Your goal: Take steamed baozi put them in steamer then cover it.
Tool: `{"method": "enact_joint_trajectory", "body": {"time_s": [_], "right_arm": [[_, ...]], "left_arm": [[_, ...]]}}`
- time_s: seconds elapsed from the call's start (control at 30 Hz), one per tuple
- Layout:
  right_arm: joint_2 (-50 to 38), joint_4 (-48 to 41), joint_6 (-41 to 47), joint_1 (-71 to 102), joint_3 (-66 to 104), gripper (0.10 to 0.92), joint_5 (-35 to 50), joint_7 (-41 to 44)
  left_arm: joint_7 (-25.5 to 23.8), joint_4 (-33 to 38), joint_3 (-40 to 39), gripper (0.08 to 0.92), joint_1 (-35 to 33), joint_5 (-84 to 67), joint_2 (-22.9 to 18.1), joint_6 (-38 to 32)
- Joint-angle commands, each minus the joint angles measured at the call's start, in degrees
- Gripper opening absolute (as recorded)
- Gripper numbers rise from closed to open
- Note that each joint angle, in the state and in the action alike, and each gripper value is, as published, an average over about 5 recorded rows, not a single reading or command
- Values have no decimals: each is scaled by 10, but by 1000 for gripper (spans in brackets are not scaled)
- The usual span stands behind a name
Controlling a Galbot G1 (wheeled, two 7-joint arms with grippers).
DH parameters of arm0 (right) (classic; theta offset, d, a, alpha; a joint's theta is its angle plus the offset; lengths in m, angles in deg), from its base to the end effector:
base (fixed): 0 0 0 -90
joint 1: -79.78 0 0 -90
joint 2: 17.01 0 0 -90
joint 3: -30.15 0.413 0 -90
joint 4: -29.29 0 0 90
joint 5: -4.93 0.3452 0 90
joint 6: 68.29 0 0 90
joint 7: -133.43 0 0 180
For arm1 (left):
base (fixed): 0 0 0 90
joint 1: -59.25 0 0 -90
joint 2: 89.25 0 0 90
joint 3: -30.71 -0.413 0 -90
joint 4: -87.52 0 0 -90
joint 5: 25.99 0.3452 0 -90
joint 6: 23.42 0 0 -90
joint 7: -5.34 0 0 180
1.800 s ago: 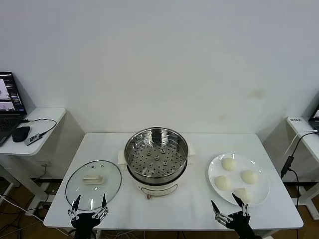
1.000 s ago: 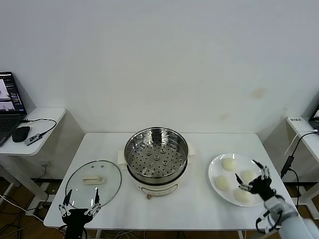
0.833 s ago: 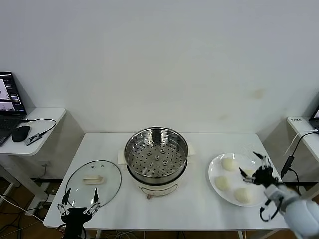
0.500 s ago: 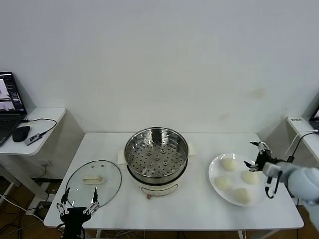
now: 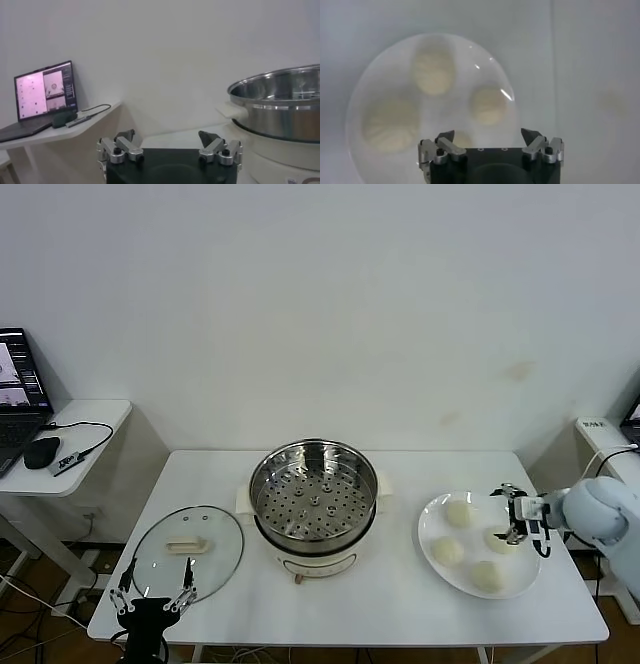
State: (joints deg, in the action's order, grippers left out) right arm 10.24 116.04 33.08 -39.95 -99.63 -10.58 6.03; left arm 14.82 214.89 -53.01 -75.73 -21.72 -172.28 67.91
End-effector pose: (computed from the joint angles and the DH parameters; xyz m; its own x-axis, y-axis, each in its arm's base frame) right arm 0.4254 -0.2836 -0.2109 -0.4698 -0.1058 0.8764 -0.8823 0.0217 -0.4703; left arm 0.0527 0.0545 -0.3330 -0.9783 -0.1779 0.1064 -0.1459 0.9556 0.2561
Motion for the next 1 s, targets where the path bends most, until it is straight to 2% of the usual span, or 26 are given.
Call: {"method": "enact_joint_trajectory", "body": {"time_s": [0.03,0.5,1.0], "right_arm": [[72,-141,-18,-212,-207,823,-6,71],[187,-257,-37,-258,-260,823,-30,71],[207,-296,-35,-243,-244,798,-69,63]], "left_arm": [[0,1,4,823,0,3,-6,-1],[-2,-10,14,823,10,3,-8,0],[-5,-21,18,823,18,2,-5,3]]}}
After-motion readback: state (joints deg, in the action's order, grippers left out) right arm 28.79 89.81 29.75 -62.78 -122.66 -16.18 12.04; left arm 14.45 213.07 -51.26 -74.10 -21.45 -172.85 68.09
